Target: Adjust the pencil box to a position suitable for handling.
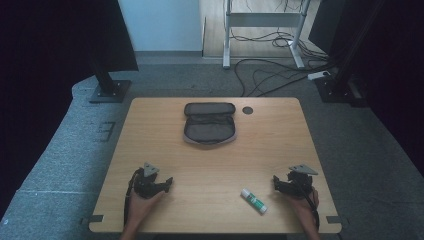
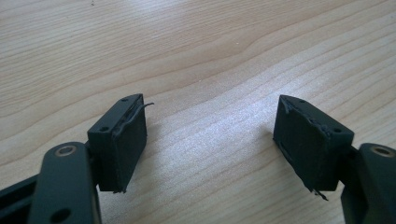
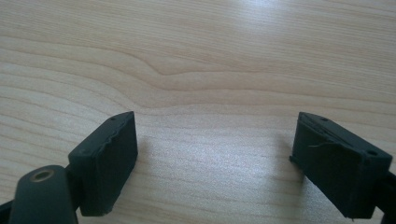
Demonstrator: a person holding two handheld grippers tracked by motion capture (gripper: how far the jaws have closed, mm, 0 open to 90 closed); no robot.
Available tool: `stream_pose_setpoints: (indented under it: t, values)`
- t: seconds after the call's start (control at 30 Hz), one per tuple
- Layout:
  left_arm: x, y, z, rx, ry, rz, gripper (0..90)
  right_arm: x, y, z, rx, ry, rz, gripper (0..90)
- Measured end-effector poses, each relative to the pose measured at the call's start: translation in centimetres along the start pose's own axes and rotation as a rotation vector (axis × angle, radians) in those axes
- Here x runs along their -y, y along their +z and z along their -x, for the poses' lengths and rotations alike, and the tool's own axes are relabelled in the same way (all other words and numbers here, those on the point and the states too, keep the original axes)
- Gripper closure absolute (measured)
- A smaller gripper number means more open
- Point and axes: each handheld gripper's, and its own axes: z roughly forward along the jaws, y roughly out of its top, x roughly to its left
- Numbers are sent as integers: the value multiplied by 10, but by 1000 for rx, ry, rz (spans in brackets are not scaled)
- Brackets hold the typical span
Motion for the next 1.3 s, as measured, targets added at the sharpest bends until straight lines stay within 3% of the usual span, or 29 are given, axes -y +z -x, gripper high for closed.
stream_pose_setpoints:
  t: [0.3, 0.47, 0.73, 0.93, 1.13, 1.3]
  values:
    - [-3, 3, -3, -14, -18, 5, 268, 0, 0, 0, 3, 4, 3, 145]
    - [-10, 1, -2, 3, -25, 29, 286, 0, 0, 0, 4, 3, 2, 145]
    - [-37, -6, 3, 23, -30, 79, 299, 0, 0, 0, 4, 3, 2, 146]
    - [-59, -12, -2, 5, -49, 131, 306, 0, 0, 0, 3, 3, 2, 145]
    - [-72, -7, -8, 10, -70, 136, 317, 0, 0, 0, 4, 3, 2, 145]
    - [-82, 0, -11, -1, -59, 127, 318, 0, 0, 0, 3, 3, 2, 146]
